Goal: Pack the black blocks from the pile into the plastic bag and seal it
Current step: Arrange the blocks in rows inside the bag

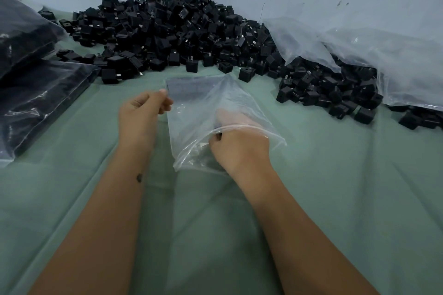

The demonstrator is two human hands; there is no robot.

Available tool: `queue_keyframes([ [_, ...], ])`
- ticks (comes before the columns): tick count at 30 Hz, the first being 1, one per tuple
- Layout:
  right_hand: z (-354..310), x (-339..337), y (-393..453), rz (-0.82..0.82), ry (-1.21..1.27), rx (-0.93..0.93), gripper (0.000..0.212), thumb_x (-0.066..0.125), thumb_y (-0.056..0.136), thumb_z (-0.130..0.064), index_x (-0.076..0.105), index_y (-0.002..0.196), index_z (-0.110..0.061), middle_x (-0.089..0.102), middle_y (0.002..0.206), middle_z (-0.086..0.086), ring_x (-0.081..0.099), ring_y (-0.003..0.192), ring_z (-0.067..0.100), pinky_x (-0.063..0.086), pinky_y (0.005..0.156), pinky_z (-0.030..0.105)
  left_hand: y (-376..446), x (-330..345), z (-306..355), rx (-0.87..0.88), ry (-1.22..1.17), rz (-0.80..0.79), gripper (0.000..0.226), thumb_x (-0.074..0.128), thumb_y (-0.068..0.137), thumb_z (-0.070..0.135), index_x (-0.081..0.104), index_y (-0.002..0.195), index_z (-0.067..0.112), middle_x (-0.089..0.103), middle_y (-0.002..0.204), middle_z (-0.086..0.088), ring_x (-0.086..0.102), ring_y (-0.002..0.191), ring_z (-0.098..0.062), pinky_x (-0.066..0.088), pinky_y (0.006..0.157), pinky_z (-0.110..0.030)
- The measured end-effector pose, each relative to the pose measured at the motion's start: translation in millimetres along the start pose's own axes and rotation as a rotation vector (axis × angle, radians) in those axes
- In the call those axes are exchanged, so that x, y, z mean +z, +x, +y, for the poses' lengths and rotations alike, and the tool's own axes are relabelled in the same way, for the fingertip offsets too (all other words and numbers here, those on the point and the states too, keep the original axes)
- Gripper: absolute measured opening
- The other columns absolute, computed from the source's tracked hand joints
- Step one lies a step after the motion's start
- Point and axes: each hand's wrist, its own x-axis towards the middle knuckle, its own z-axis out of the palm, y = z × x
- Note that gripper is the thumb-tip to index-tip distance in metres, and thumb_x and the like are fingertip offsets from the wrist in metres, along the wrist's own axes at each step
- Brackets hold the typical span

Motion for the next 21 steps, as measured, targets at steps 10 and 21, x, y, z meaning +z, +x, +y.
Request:
queue_keyframes([
  [10, -3, -1, 5, -0.090, -0.091, -0.022, 0.016, 0.039, 0.089, -0.016, 0.052, 0.083, -0.021, 0.032, 0.066, -0.008, 0.038, 0.078, 0.019, 0.028, 0.066, 0.025, 5, 6, -16, -0.024, 0.291, 0.111, 0.020, 0.060, 0.087, 0.030, 0.067, 0.070, 0.021, 0.053, 0.053, 0.013, 0.044, 0.047, 0.001, 0.039, 0.051, -0.024],
  [21, -7, 5, 24, -0.102, 0.196, 0.122, 0.036, 0.049, 0.093, -0.024, 0.049, 0.129, -0.022, 0.041, 0.130, 0.000, 0.050, 0.111, 0.022, 0.046, 0.098, 0.035, 10, 9, -20, -0.005, 0.912, 0.033, 0.038, 0.056, 0.085, 0.038, 0.060, 0.122, 0.029, 0.062, 0.121, 0.001, 0.042, 0.122, -0.028, 0.028, 0.100, -0.042],
])
